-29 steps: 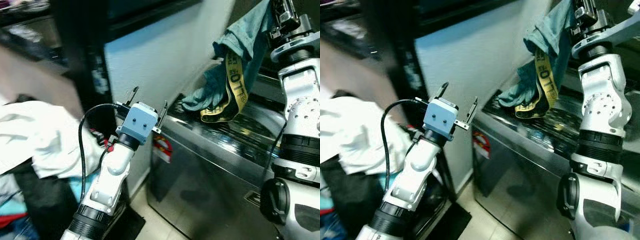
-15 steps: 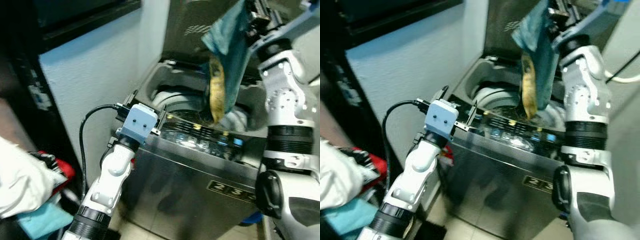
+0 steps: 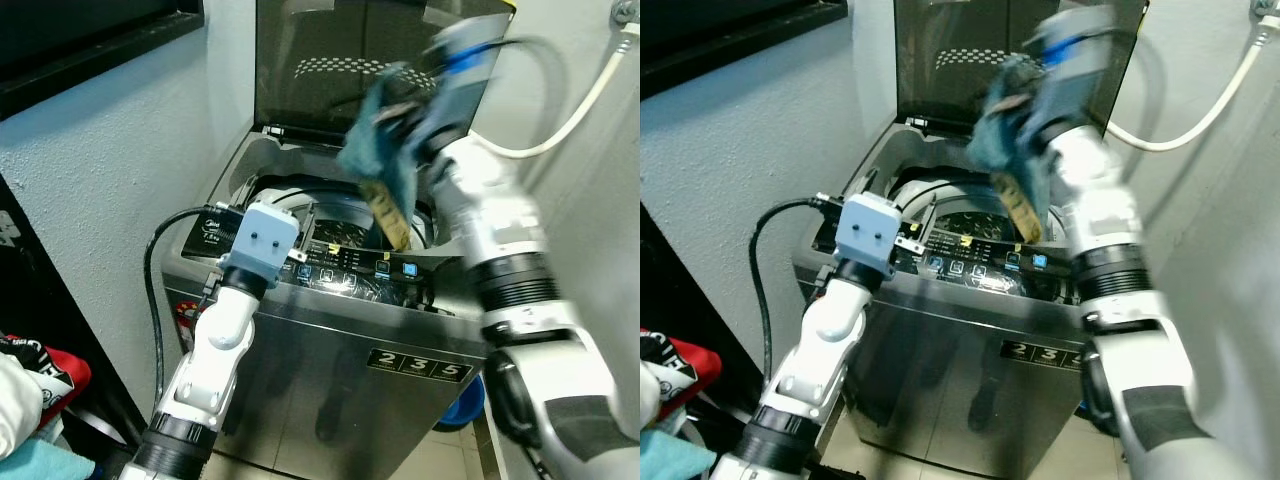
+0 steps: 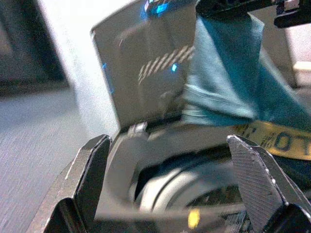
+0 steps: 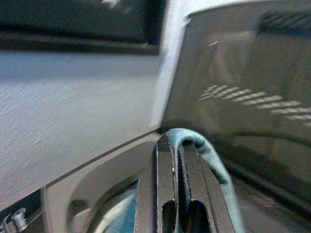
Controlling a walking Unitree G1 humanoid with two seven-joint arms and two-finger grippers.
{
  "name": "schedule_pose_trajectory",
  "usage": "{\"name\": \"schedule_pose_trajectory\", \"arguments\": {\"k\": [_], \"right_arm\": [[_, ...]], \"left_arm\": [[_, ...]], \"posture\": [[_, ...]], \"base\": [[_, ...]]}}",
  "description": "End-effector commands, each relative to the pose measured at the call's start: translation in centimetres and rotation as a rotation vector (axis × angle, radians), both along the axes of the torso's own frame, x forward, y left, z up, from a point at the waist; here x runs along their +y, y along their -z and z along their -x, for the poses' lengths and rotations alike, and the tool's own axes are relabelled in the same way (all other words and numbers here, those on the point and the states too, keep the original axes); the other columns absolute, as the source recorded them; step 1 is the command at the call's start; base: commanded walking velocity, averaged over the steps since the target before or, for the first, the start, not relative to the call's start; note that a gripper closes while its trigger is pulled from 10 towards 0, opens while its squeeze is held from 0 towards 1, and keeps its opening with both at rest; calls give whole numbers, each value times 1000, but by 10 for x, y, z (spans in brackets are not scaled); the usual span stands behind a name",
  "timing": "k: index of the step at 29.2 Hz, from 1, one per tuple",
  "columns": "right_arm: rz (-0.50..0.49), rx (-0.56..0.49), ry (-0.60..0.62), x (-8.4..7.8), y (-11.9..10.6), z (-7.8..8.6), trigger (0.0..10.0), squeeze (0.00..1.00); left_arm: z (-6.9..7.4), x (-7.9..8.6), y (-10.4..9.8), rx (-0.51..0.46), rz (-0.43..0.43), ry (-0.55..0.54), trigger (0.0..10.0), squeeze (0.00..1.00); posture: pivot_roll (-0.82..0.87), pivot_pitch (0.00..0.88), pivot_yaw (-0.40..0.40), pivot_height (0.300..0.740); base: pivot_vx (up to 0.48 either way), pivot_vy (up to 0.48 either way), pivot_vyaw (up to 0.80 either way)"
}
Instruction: Clothes washing
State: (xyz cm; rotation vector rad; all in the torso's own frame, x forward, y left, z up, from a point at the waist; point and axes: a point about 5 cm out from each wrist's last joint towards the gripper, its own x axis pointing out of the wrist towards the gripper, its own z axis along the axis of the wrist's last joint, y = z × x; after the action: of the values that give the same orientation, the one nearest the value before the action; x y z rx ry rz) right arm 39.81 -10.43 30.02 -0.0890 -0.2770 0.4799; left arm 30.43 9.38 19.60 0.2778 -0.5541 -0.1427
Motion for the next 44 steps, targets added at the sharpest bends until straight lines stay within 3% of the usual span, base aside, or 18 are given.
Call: {"name": "schedule_pose_trajectory", "arguments": {"k": [1, 7, 10, 15, 16, 18, 20, 21, 24, 25, 26, 27, 28, 36, 38, 41, 42, 44], "right_arm": [[37, 11, 22, 0, 3, -4, 0, 0], [66, 51, 33, 6, 13, -9, 0, 0], [82, 119, 158, 1, 25, -19, 0, 0], [109, 169, 233, -7, 35, -23, 0, 0], [128, 208, 249, -10, 43, -24, 1098, 0], [133, 221, 247, -11, 45, -25, 1098, 0], [121, 236, 253, -11, 48, -25, 7216, 0], [111, 241, 262, -11, 49, -25, 9686, 0], [104, 244, 268, -12, 49, -25, 10000, 51], [91, 254, 286, -14, 51, -26, 10000, 278], [80, 261, 305, -15, 52, -27, 10000, 647], [73, 264, 321, -17, 52, -27, 10000, 867], [67, 268, 331, -18, 52, -27, 10000, 1000], [22, 281, 328, -19, 52, -28, 10000, 1000], [-100, 243, 202, -16, 43, -26, 10000, 1000], [-169, 205, 94, -13, 36, -23, 10000, 1000], [-245, 161, -48, -10, 30, -18, 10000, 0], [-286, 130, -139, -9, 27, -13, 10000, 0]], "left_arm": [[0, 3, 10, 43, 3, -27, 10000, 0], [3, 4, 13, 51, 2, -31, 10000, 0], [6, 2, 13, 55, -7, -10, 10000, 0], [8, 0, 11, 50, -11, 22, 10000, 0], [9, 1, 6, 38, -14, 26, 10000, 0], [9, 2, 5, 34, -15, 24, 10000, 0], [10, 4, 0, 22, -13, 19, 10000, 0], [10, 5, -1, 19, -13, 17, 10000, 0], [10, 5, -2, 16, -14, 16, 10000, 0], [10, 6, -2, 16, -16, 14, 10000, 0], [10, 6, -2, 15, -17, 15, 10000, 0], [10, 6, -3, 14, -19, 15, 10000, 0], [10, 5, -4, 11, -20, 16, 10000, 0], [10, 5, -7, 6, -26, 22, 10000, 0], [9, 4, -6, 14, -27, 21, 10000, 0], [8, 4, -5, 20, -31, 19, 10000, 0], [7, 4, -4, 28, -30, 21, 10000, 0], [7, 4, -3, 34, -29, 22, 10000, 0]], "posture": [[133, 18, -122, 740], [142, 31, -130, 740], [147, 50, -135, 740], [148, 66, -136, 740], [144, 78, -136, 740], [144, 78, -136, 740], [139, 97, -134, 740], [139, 97, -134, 740], [140, 99, -133, 740], [141, 98, -134, 740], [142, 100, -132, 740], [145, 101, -134, 740], [145, 100, -134, 740], [146, 99, -132, 740], [148, 86, -126, 740], [148, 81, -121, 740], [146, 75, -119, 740], [144, 73, -117, 740]], "base": [[0, 0, 0], [0, 0, 0], [0, 0, 0], [0, 0, 0], [0, 0, 0], [0, 0, 0], [0, 0, 0], [0, 0, 0], [0, 0, 0], [0, 0, 0], [0, 0, 0], [0, 0, 0], [0, 0, 0], [0, 0, 0], [0, 0, 0], [0, 0, 0], [0, 0, 0], [0, 0, 0]]}}
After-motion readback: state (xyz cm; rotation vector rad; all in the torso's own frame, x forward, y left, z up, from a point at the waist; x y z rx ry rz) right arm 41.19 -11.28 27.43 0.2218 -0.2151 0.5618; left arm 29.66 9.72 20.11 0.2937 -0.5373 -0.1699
